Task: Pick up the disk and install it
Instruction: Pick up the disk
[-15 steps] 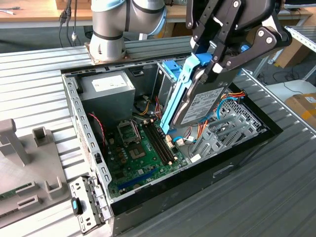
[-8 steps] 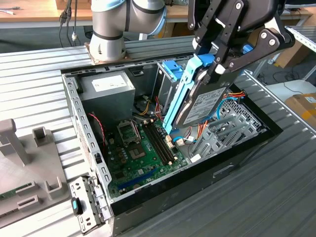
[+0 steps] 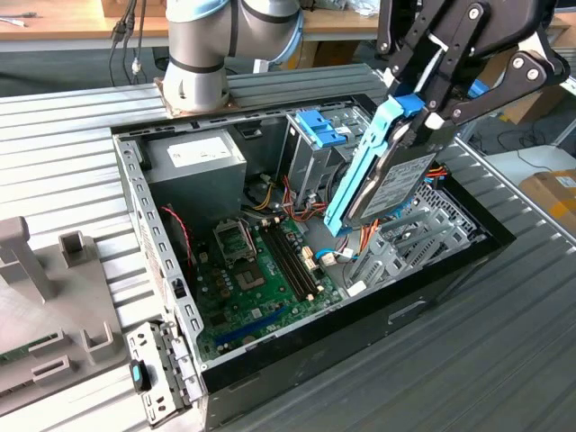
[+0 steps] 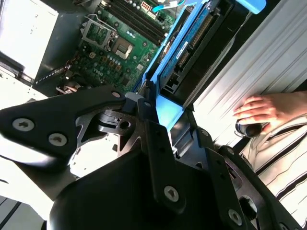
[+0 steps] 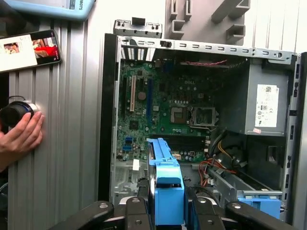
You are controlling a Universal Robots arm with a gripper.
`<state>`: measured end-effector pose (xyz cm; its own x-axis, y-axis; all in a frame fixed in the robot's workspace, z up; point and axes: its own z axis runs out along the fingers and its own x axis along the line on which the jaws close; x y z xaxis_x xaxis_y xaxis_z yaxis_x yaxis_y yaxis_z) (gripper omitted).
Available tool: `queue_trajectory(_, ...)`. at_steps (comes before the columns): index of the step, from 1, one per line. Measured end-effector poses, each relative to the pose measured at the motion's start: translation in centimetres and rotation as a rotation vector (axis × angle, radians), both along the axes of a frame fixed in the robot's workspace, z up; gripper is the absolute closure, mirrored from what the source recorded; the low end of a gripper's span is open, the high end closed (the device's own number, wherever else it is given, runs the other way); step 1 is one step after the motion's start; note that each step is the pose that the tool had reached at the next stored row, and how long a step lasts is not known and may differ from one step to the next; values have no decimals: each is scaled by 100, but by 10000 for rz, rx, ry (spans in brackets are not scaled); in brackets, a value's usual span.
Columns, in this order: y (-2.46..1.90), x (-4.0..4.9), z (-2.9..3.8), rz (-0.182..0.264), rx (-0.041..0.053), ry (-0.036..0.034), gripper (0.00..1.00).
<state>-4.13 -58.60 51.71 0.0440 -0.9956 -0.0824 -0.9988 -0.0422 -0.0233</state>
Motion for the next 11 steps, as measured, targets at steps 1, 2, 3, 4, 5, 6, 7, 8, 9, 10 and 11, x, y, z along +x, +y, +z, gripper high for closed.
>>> queue_trajectory(1,-12,32,-3,0,1,0,63)
queue_trajectory(2,-22,49,-5,0,1,0,63)
queue_trajectory(3,-36,67,-7,0,1,0,63)
queue_trajectory(4,-64,88,-9,0,-1,0,63)
queue_trajectory(5,-86,99,-12,1,0,0,63)
queue_trajectory(6,-107,106,-14,1,2,0,63)
queue_trajectory(7,-131,115,-15,0,1,0,63)
queue_trajectory(8,-138,124,-18,0,2,-1,63)
queue_trajectory(9,-137,139,-18,1,2,0,63)
queue_trajectory(10,-137,162,-19,0,2,0,63)
queue_trajectory(11,-138,234,-20,0,2,-1,63)
